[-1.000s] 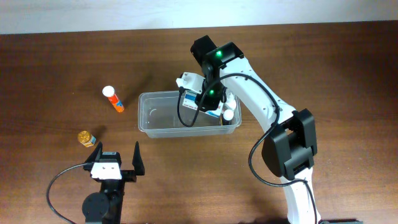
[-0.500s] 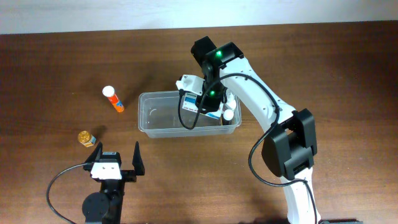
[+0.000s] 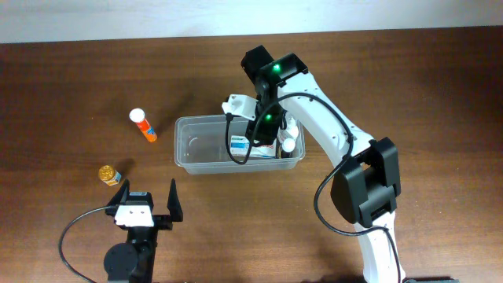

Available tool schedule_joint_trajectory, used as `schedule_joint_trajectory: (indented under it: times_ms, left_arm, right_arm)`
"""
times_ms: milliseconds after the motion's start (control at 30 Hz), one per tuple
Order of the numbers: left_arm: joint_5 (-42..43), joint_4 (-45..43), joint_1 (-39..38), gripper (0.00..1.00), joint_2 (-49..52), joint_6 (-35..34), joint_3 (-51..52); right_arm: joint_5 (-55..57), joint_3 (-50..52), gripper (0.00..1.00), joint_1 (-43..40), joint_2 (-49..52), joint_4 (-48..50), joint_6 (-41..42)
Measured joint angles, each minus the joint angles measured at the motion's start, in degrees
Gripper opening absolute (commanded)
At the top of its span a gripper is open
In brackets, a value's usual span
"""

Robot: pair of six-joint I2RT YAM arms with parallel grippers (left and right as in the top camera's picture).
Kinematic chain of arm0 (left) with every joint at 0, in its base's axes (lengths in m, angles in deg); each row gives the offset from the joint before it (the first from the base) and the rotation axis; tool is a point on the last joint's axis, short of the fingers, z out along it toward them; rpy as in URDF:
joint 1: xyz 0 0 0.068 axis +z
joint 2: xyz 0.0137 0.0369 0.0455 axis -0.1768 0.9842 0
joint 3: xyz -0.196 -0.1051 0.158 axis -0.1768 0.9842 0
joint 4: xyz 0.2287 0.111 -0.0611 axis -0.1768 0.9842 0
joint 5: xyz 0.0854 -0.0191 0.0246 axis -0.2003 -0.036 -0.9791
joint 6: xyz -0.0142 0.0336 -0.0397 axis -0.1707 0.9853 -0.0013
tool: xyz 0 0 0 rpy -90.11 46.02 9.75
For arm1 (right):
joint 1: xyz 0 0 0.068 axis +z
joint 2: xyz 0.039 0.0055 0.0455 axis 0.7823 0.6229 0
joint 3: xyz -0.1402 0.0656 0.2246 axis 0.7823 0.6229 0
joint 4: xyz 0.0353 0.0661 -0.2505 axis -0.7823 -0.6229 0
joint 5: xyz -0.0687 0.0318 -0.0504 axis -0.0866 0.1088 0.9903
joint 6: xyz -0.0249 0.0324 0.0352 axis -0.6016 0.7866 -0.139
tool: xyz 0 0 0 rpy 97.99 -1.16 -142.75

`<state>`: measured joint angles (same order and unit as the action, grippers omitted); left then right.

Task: Pack container
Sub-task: 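Lower the Panadol box into the container and open the right gripper, then raise the right gripper away to the upper right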

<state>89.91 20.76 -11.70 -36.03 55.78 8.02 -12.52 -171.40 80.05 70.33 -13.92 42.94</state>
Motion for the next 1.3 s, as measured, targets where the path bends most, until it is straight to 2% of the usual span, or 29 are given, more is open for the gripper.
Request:
schedule_joint_trajectory:
  times_ms: [200, 333, 367, 433, 567, 700, 833, 1000, 1167, 1300]
  left_arm:
    - [0.02, 0.0, 0.0, 1.0, 0.0, 0.0, 0.0]
    - [0.02, 0.0, 0.0, 0.99, 0.0, 0.0, 0.0]
    - [0.0, 0.0, 0.0, 0.99, 0.0, 0.0, 0.0]
    - [0.0, -0.02, 0.0, 0.99, 0.0, 0.0, 0.0]
    - [0.0, 0.0, 0.0, 0.99, 0.0, 0.0, 0.0]
    - [0.0, 0.0, 0.0, 0.99, 0.0, 0.0, 0.0]
    - [0.0, 0.0, 0.0, 0.99, 0.0, 0.0, 0.0]
    - [0.0, 0.0, 0.0, 0.99, 0.0, 0.0, 0.0]
    - [0.0, 0.0, 0.0, 0.99, 0.0, 0.0, 0.0]
    - [0.0, 0.0, 0.0, 0.99, 0.0, 0.0, 0.0]
  right_arm:
    - [0.0, -0.37, 0.64, 0.13, 0.04, -0.85, 0.04]
    - [0.07, -5.99, 0.65, 1.01, 0.55, -4.98, 0.85]
    - [0.09, -8.55, 0.68, 1.33, 0.79, -6.05, 1.62]
    - [0.57, -16.06, 0.83, 2.19, 0.94, -8.33, 4.87]
    - [4.44, -30.62, 1.0, 2.8, 0.85, -12.92, 12.98]
    - [10.88, -43.04, 0.99, 0.83, 0.66, -19.52, 21.57]
    - [14.84, -48.54, 0.99, -5.77, 0.42, -21.55, 31.17]
    - [16.92, -48.7, 0.98, -18.97, 0.55, -21.57, 42.91]
    - [15.98, -48.61, 0.98, -30.62, 0.55, -21.57, 48.17]
    - [15.17, -48.61, 0.98, -35.15, 0.55, -21.57, 49.66]
